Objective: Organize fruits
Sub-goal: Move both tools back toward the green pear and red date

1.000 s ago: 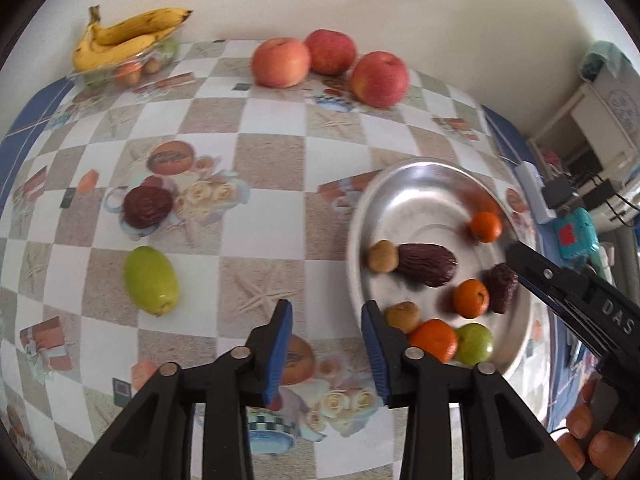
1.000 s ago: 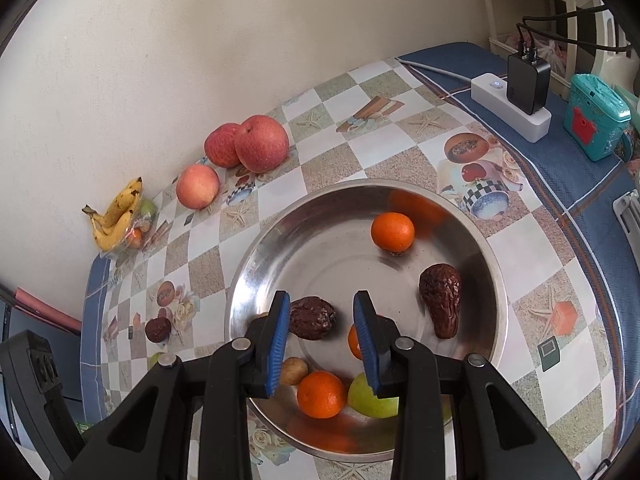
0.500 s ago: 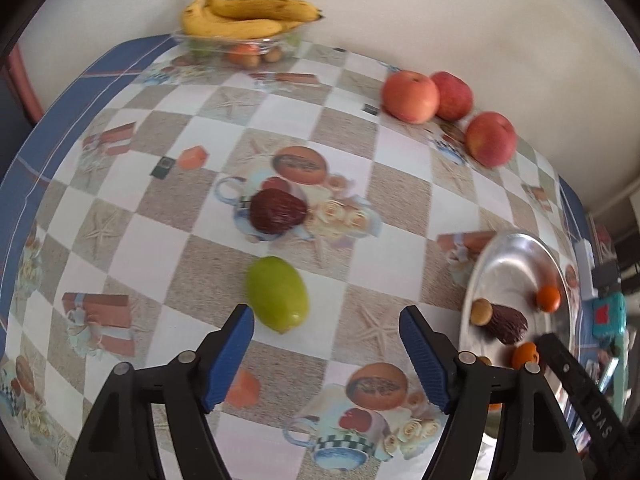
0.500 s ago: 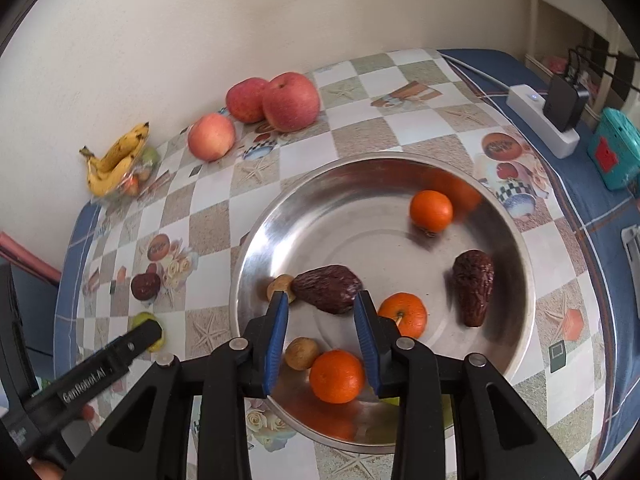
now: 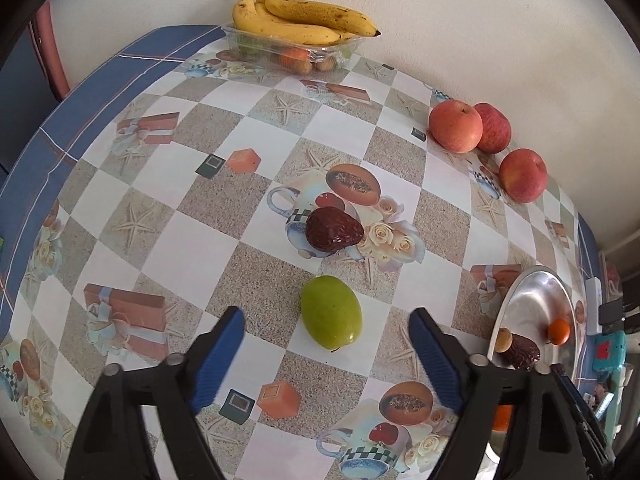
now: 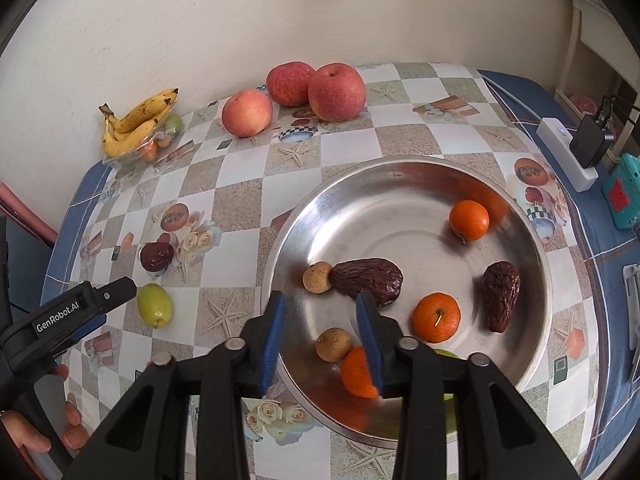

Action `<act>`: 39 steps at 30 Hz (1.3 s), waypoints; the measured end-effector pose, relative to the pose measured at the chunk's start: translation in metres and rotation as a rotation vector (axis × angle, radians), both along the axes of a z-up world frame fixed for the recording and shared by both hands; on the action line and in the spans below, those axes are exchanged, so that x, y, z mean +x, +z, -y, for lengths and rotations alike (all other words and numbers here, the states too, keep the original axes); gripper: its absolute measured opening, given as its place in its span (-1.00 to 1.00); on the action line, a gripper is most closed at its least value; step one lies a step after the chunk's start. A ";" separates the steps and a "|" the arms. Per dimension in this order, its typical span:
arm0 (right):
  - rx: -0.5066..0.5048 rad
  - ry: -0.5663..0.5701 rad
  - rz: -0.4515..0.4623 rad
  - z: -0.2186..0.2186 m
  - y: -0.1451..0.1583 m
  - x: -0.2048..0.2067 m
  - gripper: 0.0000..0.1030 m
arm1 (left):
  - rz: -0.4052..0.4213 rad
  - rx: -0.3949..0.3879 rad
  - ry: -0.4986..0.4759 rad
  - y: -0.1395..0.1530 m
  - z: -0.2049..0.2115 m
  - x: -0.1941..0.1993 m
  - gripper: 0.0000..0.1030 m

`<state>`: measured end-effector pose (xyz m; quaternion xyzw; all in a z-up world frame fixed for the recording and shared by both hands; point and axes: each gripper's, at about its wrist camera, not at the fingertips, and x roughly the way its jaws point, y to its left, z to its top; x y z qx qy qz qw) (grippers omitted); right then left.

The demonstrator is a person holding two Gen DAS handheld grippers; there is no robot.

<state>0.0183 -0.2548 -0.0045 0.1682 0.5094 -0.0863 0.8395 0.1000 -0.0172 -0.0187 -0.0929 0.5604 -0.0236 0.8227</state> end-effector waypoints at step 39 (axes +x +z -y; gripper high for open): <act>-0.053 0.114 0.011 -0.051 -0.008 0.020 0.65 | 0.004 0.099 0.161 -0.019 -0.083 0.015 1.00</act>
